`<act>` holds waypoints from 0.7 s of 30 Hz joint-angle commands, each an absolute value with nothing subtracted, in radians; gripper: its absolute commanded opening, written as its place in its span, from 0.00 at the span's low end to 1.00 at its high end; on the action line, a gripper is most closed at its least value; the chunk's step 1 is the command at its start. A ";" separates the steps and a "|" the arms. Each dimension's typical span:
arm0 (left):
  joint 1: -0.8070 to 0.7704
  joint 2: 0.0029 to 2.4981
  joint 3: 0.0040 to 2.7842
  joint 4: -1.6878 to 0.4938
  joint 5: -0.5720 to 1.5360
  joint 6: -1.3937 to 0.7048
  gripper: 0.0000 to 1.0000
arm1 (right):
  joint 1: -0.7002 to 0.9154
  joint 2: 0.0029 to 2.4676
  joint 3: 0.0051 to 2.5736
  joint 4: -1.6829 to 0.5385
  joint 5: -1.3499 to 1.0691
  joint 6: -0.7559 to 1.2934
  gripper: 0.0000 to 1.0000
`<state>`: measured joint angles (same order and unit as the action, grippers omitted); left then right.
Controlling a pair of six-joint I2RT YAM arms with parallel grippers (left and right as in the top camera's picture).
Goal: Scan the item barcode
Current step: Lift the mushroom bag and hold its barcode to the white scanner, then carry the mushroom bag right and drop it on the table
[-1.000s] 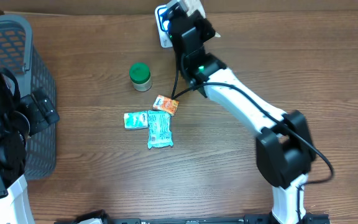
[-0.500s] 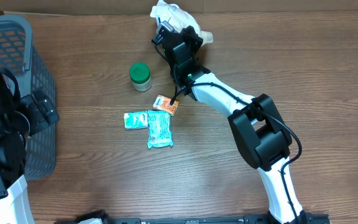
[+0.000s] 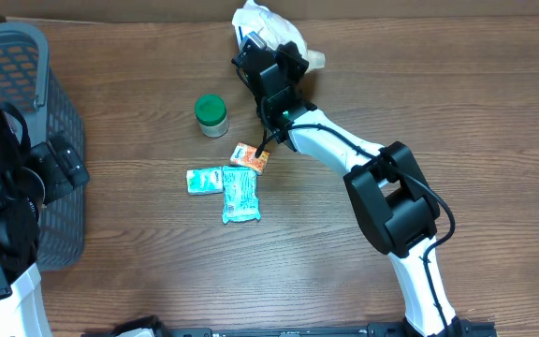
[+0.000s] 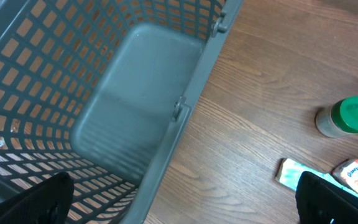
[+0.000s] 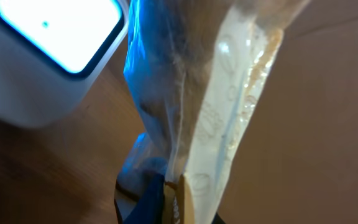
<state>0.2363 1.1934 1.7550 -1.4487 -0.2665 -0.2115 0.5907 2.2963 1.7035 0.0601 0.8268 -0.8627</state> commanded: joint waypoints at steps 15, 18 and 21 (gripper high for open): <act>0.242 1.185 1.776 -1.448 -0.276 -0.233 1.00 | 0.426 1.615 1.723 -0.942 -0.052 0.052 0.04; 0.242 1.185 1.776 -1.447 -0.276 -0.233 1.00 | 0.303 1.568 1.723 -1.113 -0.254 0.052 0.04; 0.242 1.185 1.775 -1.448 -0.276 -0.233 1.00 | 0.157 1.568 1.716 -1.252 -0.347 0.052 0.04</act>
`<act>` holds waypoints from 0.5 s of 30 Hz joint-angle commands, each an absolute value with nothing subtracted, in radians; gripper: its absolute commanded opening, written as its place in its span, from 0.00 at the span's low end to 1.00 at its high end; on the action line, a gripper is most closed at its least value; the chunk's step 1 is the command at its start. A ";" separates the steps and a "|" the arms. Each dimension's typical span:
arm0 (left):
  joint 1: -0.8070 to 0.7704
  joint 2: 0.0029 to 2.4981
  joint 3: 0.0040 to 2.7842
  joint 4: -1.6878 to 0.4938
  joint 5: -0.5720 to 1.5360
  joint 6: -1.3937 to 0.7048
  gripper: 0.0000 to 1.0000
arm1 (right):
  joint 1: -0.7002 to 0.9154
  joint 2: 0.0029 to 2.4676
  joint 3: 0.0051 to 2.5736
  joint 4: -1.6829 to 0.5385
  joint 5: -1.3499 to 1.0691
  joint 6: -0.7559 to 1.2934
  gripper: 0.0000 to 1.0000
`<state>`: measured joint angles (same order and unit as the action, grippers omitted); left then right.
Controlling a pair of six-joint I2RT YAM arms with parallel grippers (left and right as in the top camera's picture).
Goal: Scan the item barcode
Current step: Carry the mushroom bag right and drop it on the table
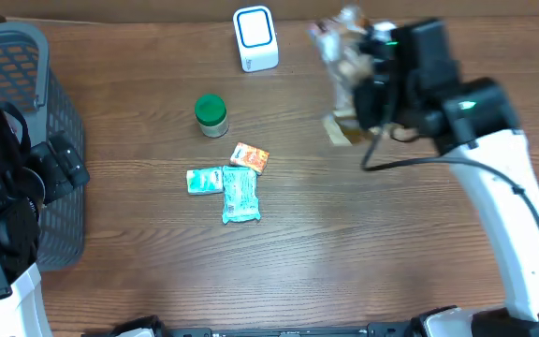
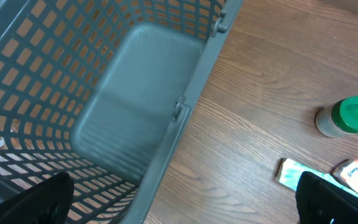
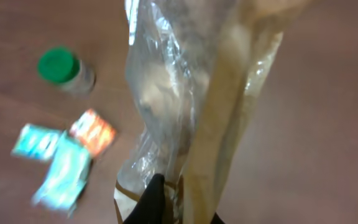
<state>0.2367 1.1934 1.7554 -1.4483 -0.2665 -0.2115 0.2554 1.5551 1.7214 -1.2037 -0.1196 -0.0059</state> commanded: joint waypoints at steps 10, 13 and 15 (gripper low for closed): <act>0.242 1.185 1.776 -1.447 -0.276 -0.233 1.00 | -0.260 1.570 1.389 -1.129 -0.552 0.062 0.04; 0.242 1.185 1.776 -1.448 -0.276 -0.233 1.00 | -0.353 1.570 1.278 -1.046 -0.563 0.099 0.04; 0.242 1.185 1.776 -1.448 -0.276 -0.233 1.00 | -0.404 1.570 1.217 -0.999 -0.564 0.109 0.04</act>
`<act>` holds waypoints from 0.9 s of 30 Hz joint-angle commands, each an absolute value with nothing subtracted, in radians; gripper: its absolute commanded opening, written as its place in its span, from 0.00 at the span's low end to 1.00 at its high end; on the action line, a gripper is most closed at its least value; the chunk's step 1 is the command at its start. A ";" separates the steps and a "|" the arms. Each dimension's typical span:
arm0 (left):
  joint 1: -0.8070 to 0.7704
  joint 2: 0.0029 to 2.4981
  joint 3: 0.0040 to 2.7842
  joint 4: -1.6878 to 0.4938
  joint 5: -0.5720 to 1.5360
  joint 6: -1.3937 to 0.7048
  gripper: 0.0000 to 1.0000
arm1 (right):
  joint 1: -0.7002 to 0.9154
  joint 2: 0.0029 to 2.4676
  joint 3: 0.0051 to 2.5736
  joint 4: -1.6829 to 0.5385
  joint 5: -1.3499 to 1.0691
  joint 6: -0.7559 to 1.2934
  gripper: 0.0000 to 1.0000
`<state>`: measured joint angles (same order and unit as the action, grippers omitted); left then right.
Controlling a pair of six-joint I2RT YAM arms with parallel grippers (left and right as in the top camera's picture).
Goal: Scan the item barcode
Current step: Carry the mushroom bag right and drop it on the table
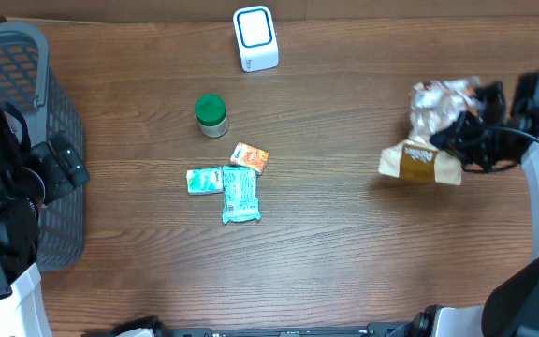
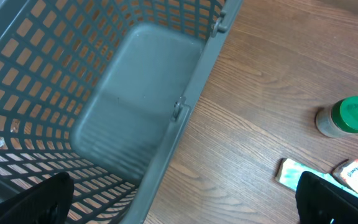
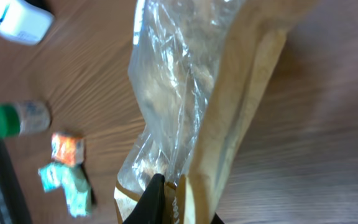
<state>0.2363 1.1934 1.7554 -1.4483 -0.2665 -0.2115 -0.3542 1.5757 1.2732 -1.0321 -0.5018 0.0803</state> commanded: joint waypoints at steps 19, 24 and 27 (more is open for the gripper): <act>0.242 1.185 1.775 -1.448 -0.276 -0.232 1.00 | -0.366 1.570 1.291 -1.203 -0.498 0.105 0.68; 0.242 1.185 1.776 -1.447 -0.276 -0.233 1.00 | -0.250 1.570 1.398 -1.225 -0.501 0.155 0.66; 0.242 1.185 1.776 -1.448 -0.276 -0.233 1.00 | -0.139 1.570 1.409 -1.151 -0.502 0.231 0.64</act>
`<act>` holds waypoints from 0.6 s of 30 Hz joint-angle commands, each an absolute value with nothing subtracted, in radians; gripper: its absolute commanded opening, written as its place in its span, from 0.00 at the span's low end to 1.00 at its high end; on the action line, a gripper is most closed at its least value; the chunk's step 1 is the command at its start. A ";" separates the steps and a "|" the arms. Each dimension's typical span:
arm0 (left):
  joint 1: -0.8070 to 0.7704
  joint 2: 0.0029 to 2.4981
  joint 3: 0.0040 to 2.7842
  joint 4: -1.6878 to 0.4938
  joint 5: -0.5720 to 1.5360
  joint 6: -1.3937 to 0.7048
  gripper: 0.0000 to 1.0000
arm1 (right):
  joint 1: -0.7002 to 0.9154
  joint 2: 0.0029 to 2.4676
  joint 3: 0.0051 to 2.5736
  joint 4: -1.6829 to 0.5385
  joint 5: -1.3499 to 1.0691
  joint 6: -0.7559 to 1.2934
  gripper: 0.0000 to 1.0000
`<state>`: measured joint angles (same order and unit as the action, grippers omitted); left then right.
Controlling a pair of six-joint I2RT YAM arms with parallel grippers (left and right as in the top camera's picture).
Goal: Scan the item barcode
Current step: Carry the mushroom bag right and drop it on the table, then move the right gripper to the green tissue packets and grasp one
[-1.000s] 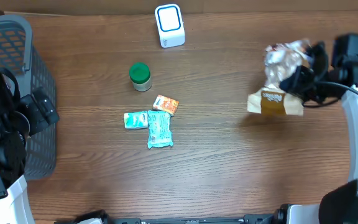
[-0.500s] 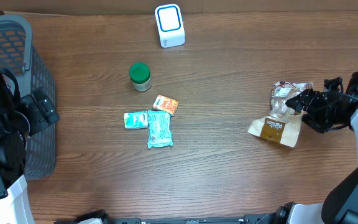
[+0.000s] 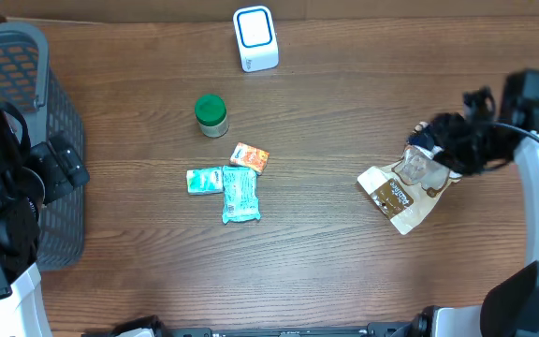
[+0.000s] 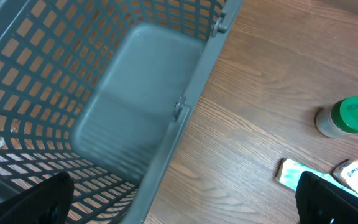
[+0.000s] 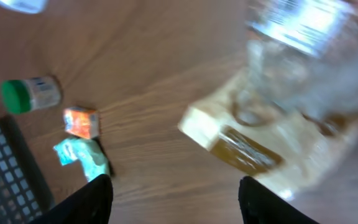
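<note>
The item, a clear and brown bag (image 3: pixel 400 194), lies on the table at the right; in the right wrist view the bag (image 5: pixel 278 118) is blurred, ahead of the fingers. My right gripper (image 5: pixel 178 208) is open with nothing between its fingers; in the overhead view the right gripper (image 3: pixel 435 150) is just above the bag's clear end. The white scanner (image 3: pixel 255 37) stands at the back middle. Far left, my left gripper (image 4: pixel 182 205) is open over the rim of the grey basket (image 4: pixel 104 93).
A green-lidded jar (image 3: pixel 211 114), an orange packet (image 3: pixel 249 156) and two teal packets (image 3: pixel 232 187) lie left of centre. The grey basket (image 3: pixel 26 56) fills the left edge. The wooden table (image 3: pixel 344 271) shows bare boards in front.
My right gripper was shut on the bag, holding it up at the right. Now it is open and the bag lies flat on the table, a little lower and to the left. The left arm is unchanged.
My right gripper first held the bag against the scanner at the back. Then it held the bag to the right of the scanner, then at the far right of the table. Now the bag is let go on the table there.
</note>
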<state>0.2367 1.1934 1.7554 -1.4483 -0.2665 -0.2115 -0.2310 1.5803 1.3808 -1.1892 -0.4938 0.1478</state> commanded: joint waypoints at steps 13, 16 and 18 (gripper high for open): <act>0.242 1.185 1.776 -1.447 -0.276 -0.233 1.00 | 0.485 1.726 1.400 -0.571 -0.247 0.652 0.52; 0.242 1.185 1.776 -1.448 -0.276 -0.233 1.00 | 0.573 1.800 1.400 -0.540 -0.247 0.651 0.52; 0.242 1.185 1.776 -1.447 -0.276 -0.233 1.00 | 0.603 1.832 1.400 -0.561 -0.247 0.651 0.53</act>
